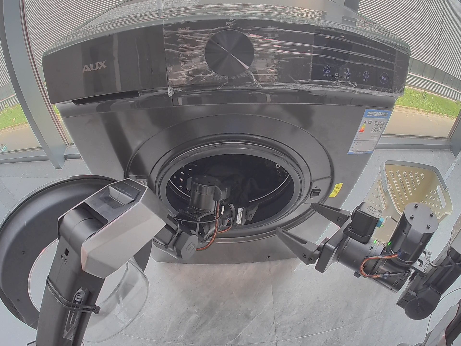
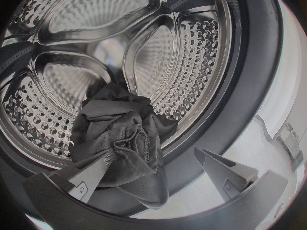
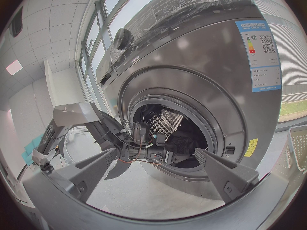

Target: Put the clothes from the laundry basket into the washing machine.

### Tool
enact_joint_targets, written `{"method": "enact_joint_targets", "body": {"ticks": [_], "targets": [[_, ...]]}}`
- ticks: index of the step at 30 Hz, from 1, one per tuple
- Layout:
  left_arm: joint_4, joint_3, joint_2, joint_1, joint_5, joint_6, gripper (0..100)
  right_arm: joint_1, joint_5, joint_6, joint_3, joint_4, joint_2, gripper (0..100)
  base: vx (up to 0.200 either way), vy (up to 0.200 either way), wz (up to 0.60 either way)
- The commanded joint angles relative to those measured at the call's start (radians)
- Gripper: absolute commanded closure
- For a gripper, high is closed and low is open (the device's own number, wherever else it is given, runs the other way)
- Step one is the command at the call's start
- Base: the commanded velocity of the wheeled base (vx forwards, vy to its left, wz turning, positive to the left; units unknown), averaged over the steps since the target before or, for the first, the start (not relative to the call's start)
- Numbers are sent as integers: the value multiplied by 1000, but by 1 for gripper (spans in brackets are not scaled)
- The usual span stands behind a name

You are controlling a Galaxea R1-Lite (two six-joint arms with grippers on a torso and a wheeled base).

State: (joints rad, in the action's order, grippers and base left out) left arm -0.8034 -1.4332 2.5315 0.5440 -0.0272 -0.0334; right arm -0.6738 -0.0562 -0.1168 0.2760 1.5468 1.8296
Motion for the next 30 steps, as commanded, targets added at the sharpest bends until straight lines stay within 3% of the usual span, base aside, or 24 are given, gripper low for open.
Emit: {"method": "enact_joint_targets", "body": {"ticks": [1, 11, 12, 25, 30], "targets": [[21, -55, 53, -18, 3, 0, 0, 0, -1, 0, 0, -1, -7, 0, 0, 0, 0], [41, -81, 76, -32, 15, 4, 0, 5, -11, -1, 2, 1, -4, 0, 0, 0, 0], [41, -79, 76, -32, 15, 4, 100, 3, -11, -1, 2, 1, -4, 0, 0, 0, 0], [35, -112, 73, -32, 15, 3, 100, 5, -11, -1, 8, 1, -3, 0, 0, 0, 0], [43, -164, 66, -64, 13, -2, 100, 3, -11, -1, 12, 1, -1, 0, 0, 0, 0]]}}
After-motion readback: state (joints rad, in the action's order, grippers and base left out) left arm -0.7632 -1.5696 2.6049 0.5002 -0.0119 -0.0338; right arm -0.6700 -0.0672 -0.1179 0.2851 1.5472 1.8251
